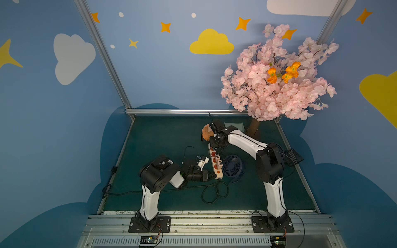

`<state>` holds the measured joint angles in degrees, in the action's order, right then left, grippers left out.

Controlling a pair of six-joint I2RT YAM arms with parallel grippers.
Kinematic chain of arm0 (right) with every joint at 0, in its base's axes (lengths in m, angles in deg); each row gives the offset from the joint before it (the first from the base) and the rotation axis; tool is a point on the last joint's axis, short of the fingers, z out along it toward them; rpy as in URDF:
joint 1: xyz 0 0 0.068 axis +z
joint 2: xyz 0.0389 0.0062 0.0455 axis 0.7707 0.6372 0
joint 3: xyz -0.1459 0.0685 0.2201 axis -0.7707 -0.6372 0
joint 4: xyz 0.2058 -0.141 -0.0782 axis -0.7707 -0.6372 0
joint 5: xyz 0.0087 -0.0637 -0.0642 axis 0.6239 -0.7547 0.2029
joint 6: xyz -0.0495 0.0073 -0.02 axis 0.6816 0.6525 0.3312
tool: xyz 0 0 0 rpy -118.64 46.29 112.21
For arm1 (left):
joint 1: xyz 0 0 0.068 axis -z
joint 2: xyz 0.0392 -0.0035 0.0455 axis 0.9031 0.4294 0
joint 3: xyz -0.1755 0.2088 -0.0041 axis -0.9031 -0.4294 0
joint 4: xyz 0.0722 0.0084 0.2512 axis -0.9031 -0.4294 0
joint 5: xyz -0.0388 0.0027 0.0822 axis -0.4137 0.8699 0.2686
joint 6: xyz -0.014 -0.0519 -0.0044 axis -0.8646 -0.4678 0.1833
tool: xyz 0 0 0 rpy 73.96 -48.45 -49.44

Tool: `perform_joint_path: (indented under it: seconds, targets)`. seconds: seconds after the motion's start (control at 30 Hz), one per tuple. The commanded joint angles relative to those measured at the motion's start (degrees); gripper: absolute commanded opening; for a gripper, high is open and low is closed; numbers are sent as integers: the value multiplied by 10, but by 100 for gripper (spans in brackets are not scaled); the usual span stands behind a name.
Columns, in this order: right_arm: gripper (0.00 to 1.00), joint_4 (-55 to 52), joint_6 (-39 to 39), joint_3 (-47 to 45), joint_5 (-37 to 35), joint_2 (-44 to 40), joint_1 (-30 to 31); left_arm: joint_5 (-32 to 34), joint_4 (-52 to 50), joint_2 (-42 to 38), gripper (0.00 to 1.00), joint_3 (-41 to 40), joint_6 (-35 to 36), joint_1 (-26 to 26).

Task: Plug the desk fan into the power strip
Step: Insert the plug into the socket.

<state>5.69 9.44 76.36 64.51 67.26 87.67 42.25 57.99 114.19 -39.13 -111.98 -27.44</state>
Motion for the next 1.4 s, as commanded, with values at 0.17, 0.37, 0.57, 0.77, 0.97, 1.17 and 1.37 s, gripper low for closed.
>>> perform_joint_path:
  seconds: [0.17,0.37,0.57,0.77,0.97,1.17,1.37]
  targets:
    - [0,-144,-28,17,24,188,34,15,-52,10,26,-11,11,-6]
    - [0,-125,-22,-2,25,187,33,18,-64,1,26,-11,14,-6]
    - [0,-117,-7,-24,37,190,6,20,-90,-12,26,-5,21,-6]
    - [0,-134,-1,-24,-1,195,10,26,-117,-23,26,-1,29,-6]
    - [0,-126,-3,-40,33,195,14,20,-132,-23,26,9,27,-6]
    - [0,-100,-24,-73,80,182,-6,14,-144,-33,26,8,28,-6]
    - [0,-144,-29,-50,45,195,7,14,-147,-37,26,8,27,-7]
